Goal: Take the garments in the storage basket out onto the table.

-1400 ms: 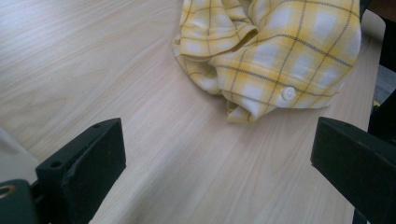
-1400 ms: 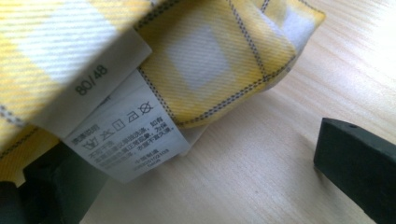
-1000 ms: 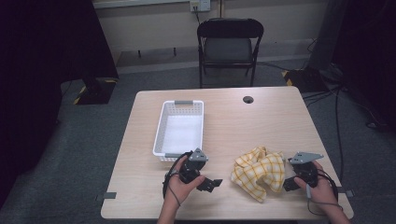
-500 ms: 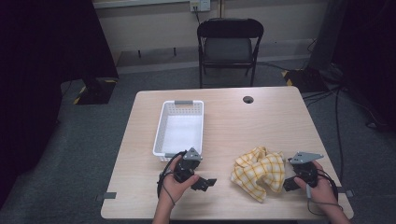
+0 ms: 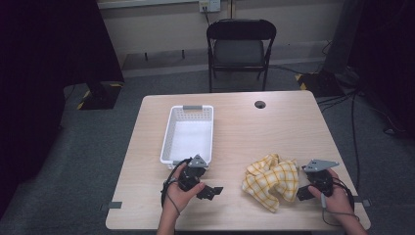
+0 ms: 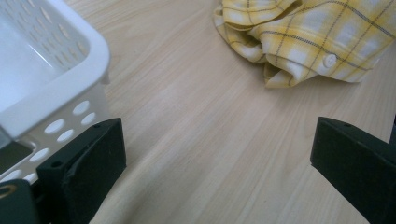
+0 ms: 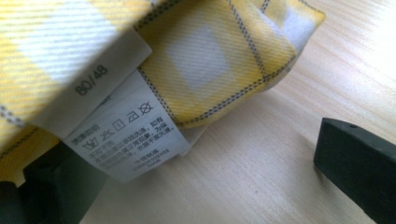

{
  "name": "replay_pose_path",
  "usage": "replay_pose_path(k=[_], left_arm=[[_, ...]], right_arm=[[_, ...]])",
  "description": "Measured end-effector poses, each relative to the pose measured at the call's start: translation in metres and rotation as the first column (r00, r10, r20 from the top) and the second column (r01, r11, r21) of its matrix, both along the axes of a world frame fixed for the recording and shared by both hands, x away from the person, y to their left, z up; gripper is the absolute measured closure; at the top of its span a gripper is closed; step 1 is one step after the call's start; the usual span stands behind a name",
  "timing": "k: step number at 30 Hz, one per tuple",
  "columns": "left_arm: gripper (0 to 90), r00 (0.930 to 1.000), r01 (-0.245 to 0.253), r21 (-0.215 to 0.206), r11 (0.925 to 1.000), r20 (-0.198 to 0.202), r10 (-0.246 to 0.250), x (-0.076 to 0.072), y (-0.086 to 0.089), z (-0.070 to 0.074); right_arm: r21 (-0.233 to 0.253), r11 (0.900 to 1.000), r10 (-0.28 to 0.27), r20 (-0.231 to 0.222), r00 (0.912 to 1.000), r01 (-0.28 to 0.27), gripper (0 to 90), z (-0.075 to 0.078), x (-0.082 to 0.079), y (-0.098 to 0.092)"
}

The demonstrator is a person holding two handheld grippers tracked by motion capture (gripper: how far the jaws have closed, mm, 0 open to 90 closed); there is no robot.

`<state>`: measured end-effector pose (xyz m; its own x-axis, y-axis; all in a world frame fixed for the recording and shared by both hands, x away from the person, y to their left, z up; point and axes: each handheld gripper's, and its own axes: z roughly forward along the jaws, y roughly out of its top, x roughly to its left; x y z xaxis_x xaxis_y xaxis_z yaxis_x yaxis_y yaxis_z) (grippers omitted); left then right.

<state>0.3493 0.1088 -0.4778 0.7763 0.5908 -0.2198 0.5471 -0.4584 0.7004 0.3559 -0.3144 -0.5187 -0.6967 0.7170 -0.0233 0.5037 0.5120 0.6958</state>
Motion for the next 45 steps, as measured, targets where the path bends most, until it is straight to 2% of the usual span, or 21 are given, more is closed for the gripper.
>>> replay_pose_path(k=[24,45], left_arm=[[3.2,0.9994,-0.036,0.006,0.9994,0.0,0.036,0.001,0.02,0.001],[3.3,0.9977,-0.068,-0.01,0.9976,0.005,0.068,0.0,0.036,0.002]], right_arm=[[0.0,1.0,0.0,0.0,1.0,0.0,0.0,0.0,0.0,0.0],[0.0,1.0,0.0,0.0,1.0,0.0,0.0,0.0,0.0,0.0]])
